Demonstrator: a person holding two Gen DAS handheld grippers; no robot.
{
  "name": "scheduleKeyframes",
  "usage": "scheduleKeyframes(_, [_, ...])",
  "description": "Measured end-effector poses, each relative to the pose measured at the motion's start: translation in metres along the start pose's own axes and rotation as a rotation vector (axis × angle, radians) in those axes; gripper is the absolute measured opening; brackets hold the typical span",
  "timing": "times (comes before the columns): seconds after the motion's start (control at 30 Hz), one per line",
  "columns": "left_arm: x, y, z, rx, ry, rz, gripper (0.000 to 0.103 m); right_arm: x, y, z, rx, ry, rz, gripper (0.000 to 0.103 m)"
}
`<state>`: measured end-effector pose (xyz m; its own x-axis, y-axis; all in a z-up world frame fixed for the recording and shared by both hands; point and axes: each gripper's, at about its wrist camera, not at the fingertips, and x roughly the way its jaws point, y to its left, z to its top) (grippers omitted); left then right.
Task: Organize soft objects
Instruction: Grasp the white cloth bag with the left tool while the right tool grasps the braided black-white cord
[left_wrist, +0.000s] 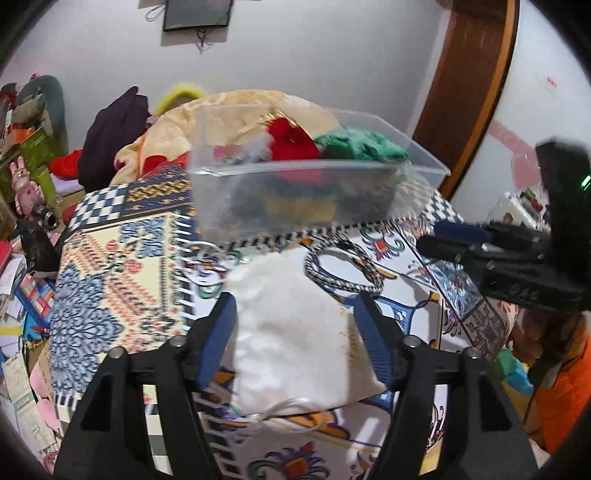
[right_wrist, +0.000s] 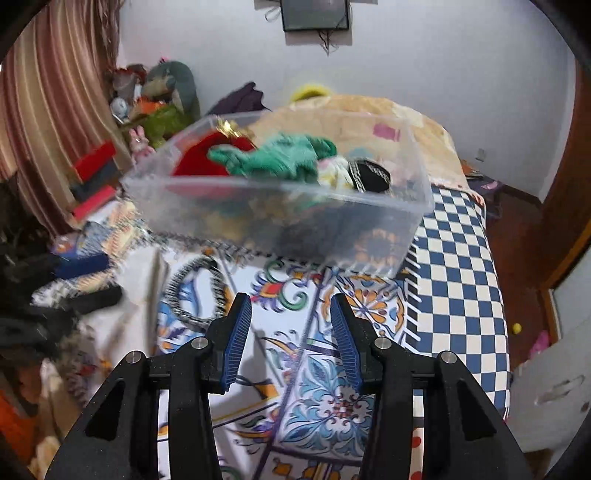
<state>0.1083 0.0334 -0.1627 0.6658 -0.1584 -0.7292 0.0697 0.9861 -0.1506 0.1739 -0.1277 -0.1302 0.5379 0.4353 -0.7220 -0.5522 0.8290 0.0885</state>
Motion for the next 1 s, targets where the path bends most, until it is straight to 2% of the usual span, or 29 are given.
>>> scheduleKeyframes(0.13, [0.016,-0.007,-0.005,0.02,0.038,0.039,0.068,0.008,0.022,0.001,-0.044,0.011,0.035,0.042])
scheduleKeyframes(0.23, [0.016,-0.011,-0.01,0.047,0.016,0.065,0.066,0.02,0.037,0.0,-0.067,0.038,0.072,0.043])
scheduleKeyframes(0.47, [0.006,-0.008,-0.023,0.044,-0.036,0.083,0.042,0.048,0.056,0.003,-0.109,0.092,0.107,0.047])
scheduleKeyframes(0.6, [0.002,0.002,-0.025,0.009,-0.045,0.069,0.033,0.054,0.06,0.002,-0.121,0.091,0.109,0.047])
scheduleKeyframes(0.63, [0.002,0.003,-0.024,0.006,-0.045,0.066,0.031,0.054,0.06,0.002,-0.124,0.088,0.111,0.043])
scheduleKeyframes(0.67, [0.001,0.004,-0.024,0.004,-0.048,0.064,0.027,0.054,0.06,0.002,-0.127,0.085,0.117,0.033])
scheduleKeyframes(0.7, [0.0,0.003,-0.025,0.003,-0.051,0.065,0.024,0.053,0.06,0.001,-0.13,0.083,0.117,0.03])
scheduleKeyframes(0.73, [-0.001,0.003,-0.024,0.0,-0.052,0.061,0.015,0.053,0.061,0.0,-0.136,0.079,0.116,0.025])
scheduleKeyframes(0.77, [-0.002,0.003,-0.024,-0.003,-0.052,0.059,0.011,0.052,0.061,0.0,-0.138,0.076,0.116,0.017])
scheduleKeyframes(1.0, [-0.023,0.01,-0.015,-0.055,-0.12,0.049,0.006,0.034,0.052,-0.004,-0.111,0.028,0.128,0.013])
